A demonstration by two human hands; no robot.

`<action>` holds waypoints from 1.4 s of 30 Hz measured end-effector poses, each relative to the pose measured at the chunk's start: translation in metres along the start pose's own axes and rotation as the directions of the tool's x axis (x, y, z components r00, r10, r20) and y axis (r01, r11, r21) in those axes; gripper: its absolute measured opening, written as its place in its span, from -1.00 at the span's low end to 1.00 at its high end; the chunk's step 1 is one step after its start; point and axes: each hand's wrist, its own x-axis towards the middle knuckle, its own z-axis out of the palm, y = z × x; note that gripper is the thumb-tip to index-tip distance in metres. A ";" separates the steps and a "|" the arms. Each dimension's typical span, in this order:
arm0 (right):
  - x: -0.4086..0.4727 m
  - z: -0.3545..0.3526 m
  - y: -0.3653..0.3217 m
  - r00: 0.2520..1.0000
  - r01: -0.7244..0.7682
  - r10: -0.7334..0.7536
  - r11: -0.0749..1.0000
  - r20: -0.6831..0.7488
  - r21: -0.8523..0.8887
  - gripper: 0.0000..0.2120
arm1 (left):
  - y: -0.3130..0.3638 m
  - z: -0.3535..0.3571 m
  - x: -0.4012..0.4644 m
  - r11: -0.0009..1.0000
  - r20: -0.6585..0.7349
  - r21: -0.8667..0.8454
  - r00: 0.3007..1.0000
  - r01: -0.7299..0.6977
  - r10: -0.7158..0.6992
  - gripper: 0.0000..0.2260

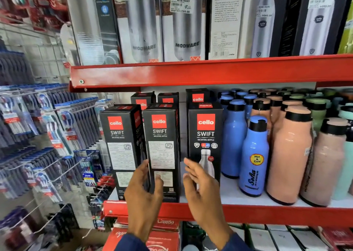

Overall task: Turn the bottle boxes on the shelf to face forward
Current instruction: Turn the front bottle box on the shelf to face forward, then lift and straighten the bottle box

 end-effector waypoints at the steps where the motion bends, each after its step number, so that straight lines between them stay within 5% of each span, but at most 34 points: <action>1: 0.002 0.003 0.002 0.999 -0.021 0.021 1.000 0.024 -0.006 -0.60 | -0.001 0.004 -0.002 1.000 0.028 0.021 1.000 0.011 -0.012 -0.48; 8: 0.021 0.029 0.001 0.996 -0.082 0.084 0.989 0.010 -0.122 -0.52 | -0.005 0.014 0.007 0.994 0.130 0.111 0.991 -0.021 0.006 -0.39; 18: 0.000 0.020 -0.031 0.996 0.004 -0.001 1.000 -0.084 0.029 -0.61 | -0.001 0.014 0.005 0.979 0.032 -0.195 0.998 0.060 -0.055 -0.13; 24: -0.010 0.007 -0.041 0.986 0.075 -0.072 0.997 -0.153 0.011 -0.67 | 0.004 -0.008 0.007 0.964 -0.058 -0.256 0.997 -0.068 0.055 -0.17; 27: -0.010 -0.001 -0.032 0.984 0.021 -0.023 1.000 -0.177 -0.016 -0.61 | 0.001 -0.026 0.011 0.942 0.018 -0.322 0.994 -0.094 0.105 -0.17; 33: -0.009 -0.001 -0.031 0.992 -0.081 0.079 0.997 0.100 0.019 -0.57 | -0.009 -0.043 0.020 0.884 0.261 -0.468 0.954 -0.010 0.149 -0.21; 42: -0.004 0.019 -0.007 0.998 -0.031 0.031 0.999 -0.062 -0.006 -0.55 | -0.016 -0.029 0.034 0.905 0.447 -0.424 0.877 0.034 0.177 -0.50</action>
